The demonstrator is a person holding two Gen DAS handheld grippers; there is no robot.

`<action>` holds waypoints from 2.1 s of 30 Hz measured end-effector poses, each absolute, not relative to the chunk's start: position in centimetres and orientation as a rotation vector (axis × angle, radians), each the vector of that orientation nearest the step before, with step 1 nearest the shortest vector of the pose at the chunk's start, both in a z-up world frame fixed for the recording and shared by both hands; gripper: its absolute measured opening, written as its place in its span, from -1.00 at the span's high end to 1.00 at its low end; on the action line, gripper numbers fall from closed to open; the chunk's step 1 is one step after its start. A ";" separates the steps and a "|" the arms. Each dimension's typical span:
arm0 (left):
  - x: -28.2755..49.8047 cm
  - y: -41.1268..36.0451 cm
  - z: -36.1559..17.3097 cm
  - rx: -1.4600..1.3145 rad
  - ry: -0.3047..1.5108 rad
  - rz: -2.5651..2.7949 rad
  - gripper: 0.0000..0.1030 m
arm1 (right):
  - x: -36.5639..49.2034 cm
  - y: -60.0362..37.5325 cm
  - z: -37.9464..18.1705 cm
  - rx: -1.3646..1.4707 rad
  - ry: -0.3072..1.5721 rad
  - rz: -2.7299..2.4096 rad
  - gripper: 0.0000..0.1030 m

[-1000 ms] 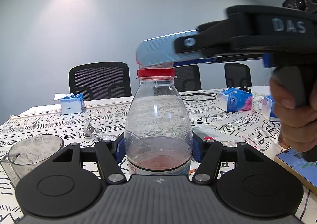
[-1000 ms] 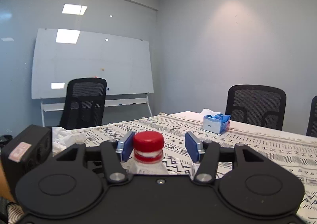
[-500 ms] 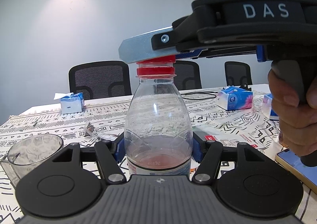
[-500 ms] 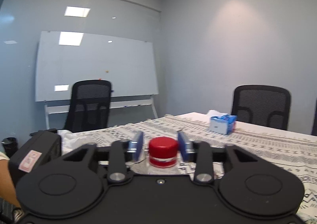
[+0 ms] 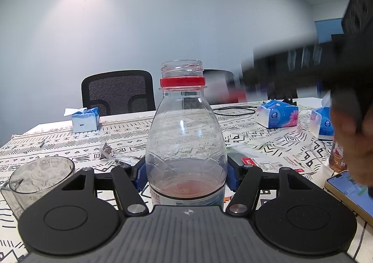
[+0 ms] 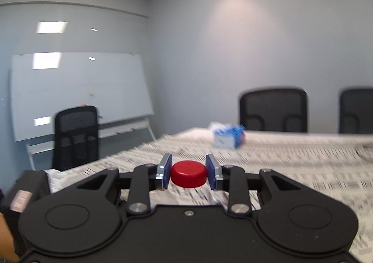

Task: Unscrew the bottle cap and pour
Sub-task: 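Release the bottle with the left gripper and move the right gripper away holding the cap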

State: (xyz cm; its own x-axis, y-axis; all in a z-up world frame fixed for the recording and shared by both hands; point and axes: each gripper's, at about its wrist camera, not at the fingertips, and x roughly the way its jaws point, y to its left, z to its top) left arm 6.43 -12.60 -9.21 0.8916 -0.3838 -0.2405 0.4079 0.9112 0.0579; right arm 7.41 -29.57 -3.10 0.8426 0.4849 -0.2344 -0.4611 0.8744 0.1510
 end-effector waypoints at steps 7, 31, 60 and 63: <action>6.6 -12.4 -9.2 0.099 0.248 -0.421 -0.54 | 9.9 -29.7 -8.1 0.094 0.557 0.308 0.34; 1.7 -8.9 -5.4 0.044 0.247 -0.308 -0.90 | 4.6 -28.4 -6.6 0.076 0.538 0.121 -0.28; -2.7 -3.2 -1.8 -0.040 0.408 -0.048 -0.90 | -0.5 -22.1 -2.6 0.090 0.406 0.162 -0.55; -2.6 -3.4 -1.8 -0.035 0.405 -0.051 -0.90 | -0.4 -22.1 -2.7 0.085 0.405 0.161 -0.58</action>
